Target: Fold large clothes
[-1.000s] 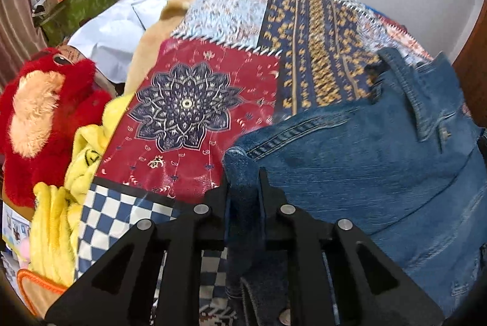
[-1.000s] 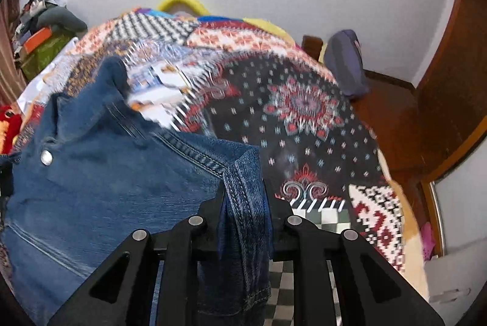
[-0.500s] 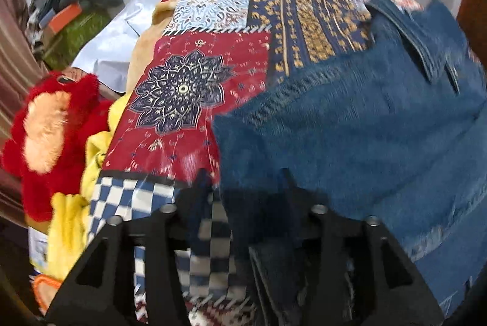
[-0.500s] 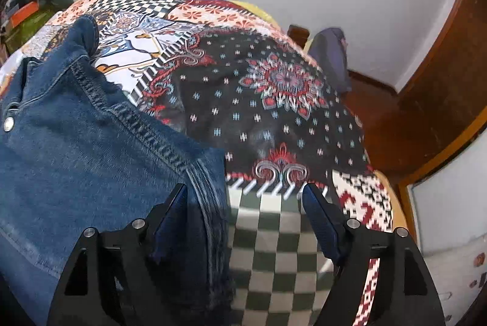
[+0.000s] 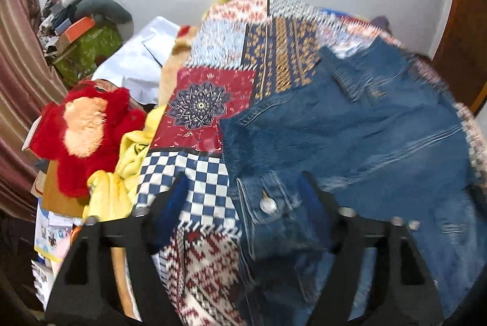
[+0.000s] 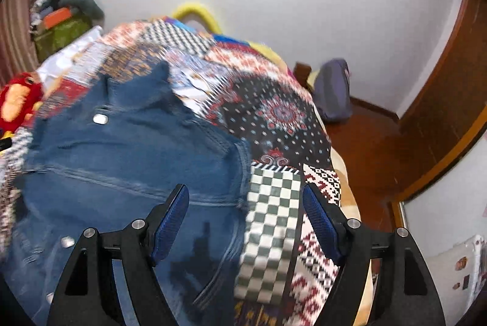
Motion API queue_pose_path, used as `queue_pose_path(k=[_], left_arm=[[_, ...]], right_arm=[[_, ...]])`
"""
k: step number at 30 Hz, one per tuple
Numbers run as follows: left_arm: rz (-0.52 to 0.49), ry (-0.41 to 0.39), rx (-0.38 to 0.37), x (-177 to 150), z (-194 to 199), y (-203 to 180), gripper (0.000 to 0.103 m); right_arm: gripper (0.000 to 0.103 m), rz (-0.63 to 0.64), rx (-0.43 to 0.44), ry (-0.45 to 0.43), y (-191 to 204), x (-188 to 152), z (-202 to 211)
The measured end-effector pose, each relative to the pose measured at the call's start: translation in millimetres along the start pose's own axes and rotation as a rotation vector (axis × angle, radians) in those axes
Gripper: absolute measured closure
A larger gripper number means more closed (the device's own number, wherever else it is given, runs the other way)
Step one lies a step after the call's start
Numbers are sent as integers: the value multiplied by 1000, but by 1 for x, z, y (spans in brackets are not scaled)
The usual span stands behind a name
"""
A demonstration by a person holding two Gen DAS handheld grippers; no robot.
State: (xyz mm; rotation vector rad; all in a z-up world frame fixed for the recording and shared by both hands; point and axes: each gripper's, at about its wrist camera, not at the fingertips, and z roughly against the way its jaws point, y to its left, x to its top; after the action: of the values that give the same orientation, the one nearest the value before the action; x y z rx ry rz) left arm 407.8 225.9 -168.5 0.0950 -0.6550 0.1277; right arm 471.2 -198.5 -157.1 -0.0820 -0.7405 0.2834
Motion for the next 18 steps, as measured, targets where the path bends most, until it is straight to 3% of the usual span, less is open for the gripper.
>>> queue_pose_path(k=[6,11,18], left_arm=[[24,-84,-42,-21,68,-2,10],[56,-120,-89,-52,107,-1,8],[127,-65,-141,-106,122,8,6]], right_arm=[[19,-34,79,-54,20,-15,72],[11,-29,132,-95,34,-39,117],[9,-48,177,-88,38,-92,154]])
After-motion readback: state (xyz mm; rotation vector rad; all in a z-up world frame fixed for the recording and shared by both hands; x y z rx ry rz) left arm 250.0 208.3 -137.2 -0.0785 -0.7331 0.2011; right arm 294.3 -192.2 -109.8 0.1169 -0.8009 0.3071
